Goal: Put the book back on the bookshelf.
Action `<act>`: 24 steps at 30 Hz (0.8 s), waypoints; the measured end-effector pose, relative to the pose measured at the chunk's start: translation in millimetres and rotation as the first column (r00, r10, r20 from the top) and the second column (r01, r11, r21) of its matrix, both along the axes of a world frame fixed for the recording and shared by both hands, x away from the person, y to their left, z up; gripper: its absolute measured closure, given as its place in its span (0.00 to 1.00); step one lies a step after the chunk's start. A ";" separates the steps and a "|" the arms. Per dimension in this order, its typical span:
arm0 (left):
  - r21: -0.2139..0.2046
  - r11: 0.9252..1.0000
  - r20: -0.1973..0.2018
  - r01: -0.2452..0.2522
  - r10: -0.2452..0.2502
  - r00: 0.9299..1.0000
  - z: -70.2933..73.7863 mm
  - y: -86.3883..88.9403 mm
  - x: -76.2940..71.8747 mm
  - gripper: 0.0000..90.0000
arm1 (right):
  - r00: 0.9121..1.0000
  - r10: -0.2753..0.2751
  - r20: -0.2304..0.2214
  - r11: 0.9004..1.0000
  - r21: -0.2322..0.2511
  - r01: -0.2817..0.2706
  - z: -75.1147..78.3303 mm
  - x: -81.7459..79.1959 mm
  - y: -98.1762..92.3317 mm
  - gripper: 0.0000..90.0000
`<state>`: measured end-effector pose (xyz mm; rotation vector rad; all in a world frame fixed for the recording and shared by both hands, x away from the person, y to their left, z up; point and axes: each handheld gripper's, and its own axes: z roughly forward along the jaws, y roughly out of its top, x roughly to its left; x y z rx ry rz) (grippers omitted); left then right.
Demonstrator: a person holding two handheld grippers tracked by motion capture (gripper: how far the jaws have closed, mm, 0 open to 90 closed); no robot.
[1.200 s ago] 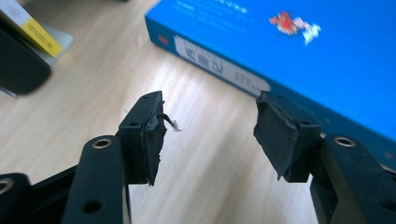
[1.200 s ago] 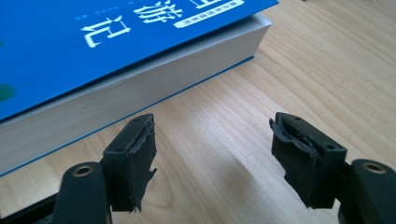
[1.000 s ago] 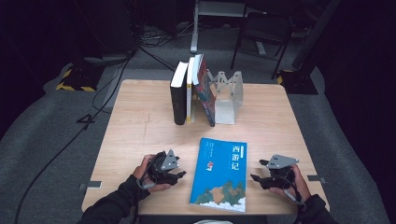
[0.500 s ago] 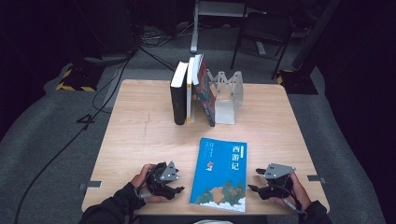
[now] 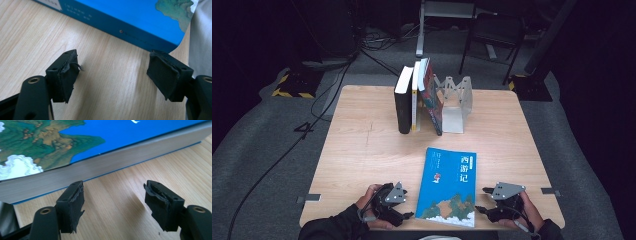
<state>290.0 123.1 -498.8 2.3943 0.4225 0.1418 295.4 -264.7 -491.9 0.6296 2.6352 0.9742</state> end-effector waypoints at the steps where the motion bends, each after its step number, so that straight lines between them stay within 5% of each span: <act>1: -0.005 1.000 -0.001 0.001 -0.001 1.000 -0.5 -1.0 -0.7 0.26 | 1.000 0.007 0.002 1.000 0.002 -0.007 -0.1 -0.2 1.2 0.35; 24: 0.009 0.998 -0.004 0.060 -0.060 0.998 0.5 -4.4 -16.8 0.25 | 1.000 0.007 -0.003 1.000 0.013 -0.007 -1.3 2.7 4.8 0.32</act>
